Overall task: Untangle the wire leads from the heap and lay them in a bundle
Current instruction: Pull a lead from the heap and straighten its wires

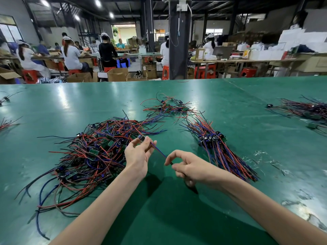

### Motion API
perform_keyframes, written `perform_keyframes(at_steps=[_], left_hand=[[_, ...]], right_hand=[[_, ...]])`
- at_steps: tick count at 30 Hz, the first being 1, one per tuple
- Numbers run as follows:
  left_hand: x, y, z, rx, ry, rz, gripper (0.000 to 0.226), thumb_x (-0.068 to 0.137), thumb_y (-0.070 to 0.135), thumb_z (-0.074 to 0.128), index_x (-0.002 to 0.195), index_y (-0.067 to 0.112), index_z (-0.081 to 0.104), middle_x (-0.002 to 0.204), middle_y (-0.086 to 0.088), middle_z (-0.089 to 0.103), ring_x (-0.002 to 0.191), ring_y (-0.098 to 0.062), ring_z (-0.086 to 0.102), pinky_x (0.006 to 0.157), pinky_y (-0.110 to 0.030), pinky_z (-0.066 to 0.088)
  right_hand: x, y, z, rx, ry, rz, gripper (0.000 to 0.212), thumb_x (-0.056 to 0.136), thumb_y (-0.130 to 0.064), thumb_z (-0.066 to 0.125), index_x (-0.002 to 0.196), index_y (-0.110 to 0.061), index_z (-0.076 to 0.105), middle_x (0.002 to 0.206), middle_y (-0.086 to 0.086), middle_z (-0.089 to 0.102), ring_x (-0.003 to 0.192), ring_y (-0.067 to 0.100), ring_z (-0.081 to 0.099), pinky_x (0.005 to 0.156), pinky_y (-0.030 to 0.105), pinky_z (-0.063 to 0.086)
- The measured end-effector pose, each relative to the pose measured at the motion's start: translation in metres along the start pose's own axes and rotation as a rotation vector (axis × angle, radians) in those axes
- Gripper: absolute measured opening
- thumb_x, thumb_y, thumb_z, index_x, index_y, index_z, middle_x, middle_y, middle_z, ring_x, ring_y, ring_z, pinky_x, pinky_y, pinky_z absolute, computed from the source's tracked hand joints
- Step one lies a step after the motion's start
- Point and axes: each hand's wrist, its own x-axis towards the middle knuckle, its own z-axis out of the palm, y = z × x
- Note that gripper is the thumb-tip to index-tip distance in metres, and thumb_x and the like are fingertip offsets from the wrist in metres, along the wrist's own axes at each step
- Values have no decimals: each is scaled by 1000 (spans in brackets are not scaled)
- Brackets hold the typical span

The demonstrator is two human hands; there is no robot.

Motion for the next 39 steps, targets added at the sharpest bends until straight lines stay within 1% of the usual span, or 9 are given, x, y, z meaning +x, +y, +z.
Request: perform_keyframes(at_steps=[5, 9, 13, 15, 20, 24, 28, 34, 39], left_hand=[[-4, 1, 3, 10, -5, 18, 23, 89, -5, 57, 109, 1, 47, 72, -9, 56, 60, -16, 62, 77, -32, 58], [-6, 3, 4, -37, -37, -33, 10, 88, -5, 58, 95, 1, 53, 70, -9, 56, 55, -14, 62, 75, -32, 59], [-15, 1, 8, -32, -122, -125, 5, 87, -3, 59, 84, 2, 58, 67, -6, 61, 58, -14, 63, 69, -28, 58], [-23, -4, 12, 32, -203, -167, 5, 84, 0, 61, 85, 5, 60, 68, -4, 65, 62, -14, 64, 71, -27, 57], [-42, -17, 18, 141, -343, -201, 31, 65, 12, 70, 93, 7, 59, 72, -3, 69, 62, -13, 66, 75, -32, 51], [-42, -15, 16, 126, -331, -179, 45, 63, 12, 72, 104, 4, 56, 84, -9, 65, 71, -17, 63, 75, -29, 55], [-42, -14, 16, 170, -353, -160, 44, 65, 12, 71, 106, 6, 57, 93, -8, 69, 79, -14, 65, 80, -28, 54], [-44, -12, 17, 332, -414, -156, 29, 81, 12, 66, 110, 7, 64, 107, -6, 72, 88, -2, 66, 80, -24, 54], [-48, -16, 17, 537, -447, -44, 18, 87, 4, 63, 105, 10, 65, 99, -5, 72, 86, -6, 63, 80, -25, 53]], right_hand=[[2, 3, -4, 38, 34, 47, 20, 94, -2, 40, 99, -21, 38, 53, 5, 55, 35, 10, 26, 36, 17, 26], [0, -4, -15, -89, 17, 87, 9, 95, -25, 37, 97, -20, 30, 67, 14, 71, 32, 12, 28, 36, 21, 29], [1, -2, -28, -322, 334, -16, 27, 93, -51, 41, 90, -25, 47, 65, 3, 72, 41, -3, 44, 51, 22, 31], [4, 0, -28, -234, 411, -113, 29, 92, -48, 51, 86, -20, 56, 70, 3, 72, 39, 0, 43, 45, 17, 32], [10, 5, -24, 33, 335, -200, 20, 89, -25, 65, 85, -5, 67, 76, 18, 70, 34, 11, 30, 32, 18, 27], [12, 6, -28, 137, 286, -197, 6, 87, -8, 65, 82, -7, 67, 59, 0, 68, 36, 9, 35, 32, 16, 29], [13, 6, -28, 123, 314, -190, 13, 89, -8, 64, 77, -12, 66, 59, -1, 66, 35, 1, 40, 33, 15, 30], [13, 4, -63, -59, 672, -192, 16, 87, -12, 64, 71, -14, 67, 69, 7, 70, 38, -1, 44, 43, 16, 34], [7, 19, -105, -80, 805, 118, 15, 77, -5, 63, 72, 9, 66, 54, 17, 53, 44, 18, 32, 43, 23, 30]])
